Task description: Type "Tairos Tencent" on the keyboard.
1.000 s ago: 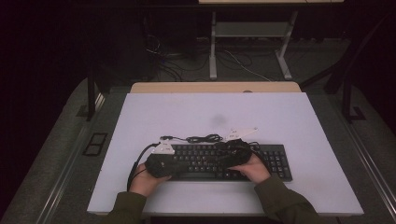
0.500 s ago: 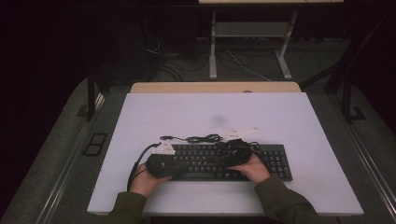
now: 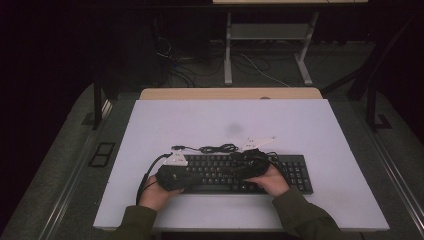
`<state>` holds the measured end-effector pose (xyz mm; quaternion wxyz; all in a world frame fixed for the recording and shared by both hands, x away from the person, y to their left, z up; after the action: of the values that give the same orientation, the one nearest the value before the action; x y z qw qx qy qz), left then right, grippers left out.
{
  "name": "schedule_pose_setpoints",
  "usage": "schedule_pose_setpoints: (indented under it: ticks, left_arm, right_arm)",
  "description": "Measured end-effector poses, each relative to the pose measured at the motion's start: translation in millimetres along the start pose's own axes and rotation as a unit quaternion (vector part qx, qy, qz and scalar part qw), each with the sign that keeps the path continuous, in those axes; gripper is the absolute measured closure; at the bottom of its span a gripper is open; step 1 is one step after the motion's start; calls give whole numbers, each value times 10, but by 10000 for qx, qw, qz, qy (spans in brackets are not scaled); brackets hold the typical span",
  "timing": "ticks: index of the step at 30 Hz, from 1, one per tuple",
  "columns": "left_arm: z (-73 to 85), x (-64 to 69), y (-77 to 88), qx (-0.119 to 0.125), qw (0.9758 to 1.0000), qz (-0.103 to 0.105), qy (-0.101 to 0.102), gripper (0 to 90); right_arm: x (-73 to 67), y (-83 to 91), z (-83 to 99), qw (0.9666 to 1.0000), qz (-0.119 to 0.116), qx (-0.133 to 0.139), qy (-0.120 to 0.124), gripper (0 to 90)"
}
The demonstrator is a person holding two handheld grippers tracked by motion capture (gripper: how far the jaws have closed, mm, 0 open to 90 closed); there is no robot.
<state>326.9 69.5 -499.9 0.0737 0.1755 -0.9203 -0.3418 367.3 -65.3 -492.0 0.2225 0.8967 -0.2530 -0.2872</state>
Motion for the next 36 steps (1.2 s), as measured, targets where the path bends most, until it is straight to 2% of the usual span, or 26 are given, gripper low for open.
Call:
schedule_pose_setpoints:
  ticks: [9,13,15,21,31,36]
  left_arm:
    - [-32,6,10,45,10000,-12,-7,893]
    - [-67,-14,12,127,9999,-68,20,893]
    - [-69,-29,16,99,9999,-68,-31,893]
    - [-89,-79,29,124,9998,-143,-8,893]
    - [-118,-257,46,261,9986,-441,148,893]
    - [-121,-362,58,352,9971,-615,266,893]
  right_arm:
    - [3,4,-2,10000,5,-1,3,285]
    - [-1,-1,-1,10000,-1,4,0,285]
    - [-5,-4,2,10000,-5,-6,0,286]
    - [-2,-2,0,10000,-4,-3,3,286]
    - [-3,-5,1,10000,-6,-7,4,286]
    - [-2,-11,3,10000,5,-13,7,286]
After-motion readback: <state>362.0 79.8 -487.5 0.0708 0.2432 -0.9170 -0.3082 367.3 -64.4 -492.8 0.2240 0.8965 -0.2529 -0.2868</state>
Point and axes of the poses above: each handheld gripper's, and its own axes: y roughly backward along the jaws, z roughly out of its underside, x roughly to its right, the point moved 10 cm from there along -y, roughly forward along the jaws, and after that the axes turned 12 degrees about -y, right-handed, at the moved point
